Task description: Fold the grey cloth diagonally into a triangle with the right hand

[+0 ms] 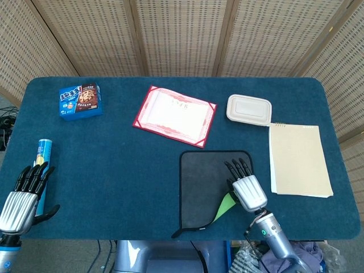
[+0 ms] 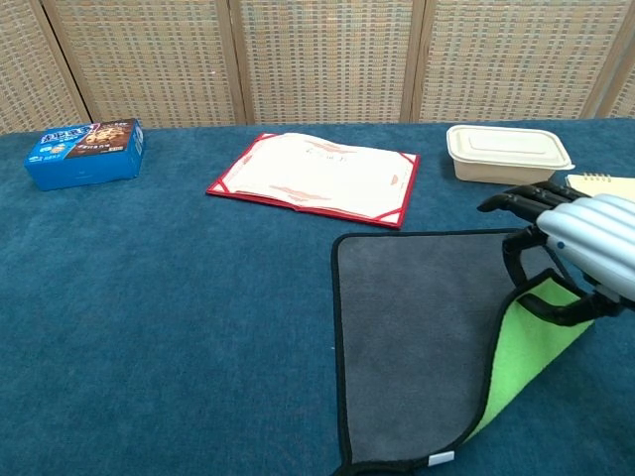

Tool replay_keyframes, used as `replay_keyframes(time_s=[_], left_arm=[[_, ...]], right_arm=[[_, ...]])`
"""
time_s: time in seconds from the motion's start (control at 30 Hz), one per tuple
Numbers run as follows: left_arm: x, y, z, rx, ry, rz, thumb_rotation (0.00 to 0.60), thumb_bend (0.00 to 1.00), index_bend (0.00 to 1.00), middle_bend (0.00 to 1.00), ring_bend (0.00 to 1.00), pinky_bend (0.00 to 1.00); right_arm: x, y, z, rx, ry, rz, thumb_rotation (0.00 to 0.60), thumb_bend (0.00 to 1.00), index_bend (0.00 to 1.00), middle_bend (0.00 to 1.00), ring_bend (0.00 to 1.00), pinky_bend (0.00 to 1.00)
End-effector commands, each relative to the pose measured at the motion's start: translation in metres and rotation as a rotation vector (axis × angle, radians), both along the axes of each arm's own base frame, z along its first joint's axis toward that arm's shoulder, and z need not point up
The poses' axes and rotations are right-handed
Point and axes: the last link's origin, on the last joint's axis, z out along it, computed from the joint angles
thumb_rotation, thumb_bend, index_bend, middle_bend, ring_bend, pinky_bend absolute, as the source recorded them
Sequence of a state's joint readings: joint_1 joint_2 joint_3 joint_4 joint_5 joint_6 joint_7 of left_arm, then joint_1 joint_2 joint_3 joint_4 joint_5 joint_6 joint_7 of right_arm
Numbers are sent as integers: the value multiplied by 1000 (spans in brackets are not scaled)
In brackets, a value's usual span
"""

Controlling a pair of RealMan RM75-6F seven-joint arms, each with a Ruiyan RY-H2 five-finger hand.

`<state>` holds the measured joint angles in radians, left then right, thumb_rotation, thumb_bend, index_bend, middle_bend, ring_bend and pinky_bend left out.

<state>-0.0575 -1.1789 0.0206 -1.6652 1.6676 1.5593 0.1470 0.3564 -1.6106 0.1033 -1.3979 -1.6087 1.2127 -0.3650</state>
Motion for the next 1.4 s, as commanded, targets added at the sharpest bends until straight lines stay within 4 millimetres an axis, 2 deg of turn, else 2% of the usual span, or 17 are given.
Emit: replay_keyframes(time_s=[0.03,0.23,0.5,0.9,1.4], left_arm=[[-1,0,0,-1,-1,3,600,212,0,0,0,0],[-2,2,1,5,-6,11,600,213,0,0,0,0],[-5,5,0,-3,-5,23,600,213,0,0,0,0],[-7,7,-2,-8,-1,33,600,212,0,0,0,0],[-11,11,-6,-26,-1,53,600,212,0,0,0,0]], right_arm=[[10,-10,-3,1,4,8,600,542,609,118,0,0],[24,-34,-10,-1,18,3,600,542,614,121,0,0],[37,-52,-18,2,27,2,600,542,616,125,0,0],[47,-62,-35,35,29,2,600,542,617,128,0,0],[72,-82,-52,41,20,27,600,542,623,135,0,0]])
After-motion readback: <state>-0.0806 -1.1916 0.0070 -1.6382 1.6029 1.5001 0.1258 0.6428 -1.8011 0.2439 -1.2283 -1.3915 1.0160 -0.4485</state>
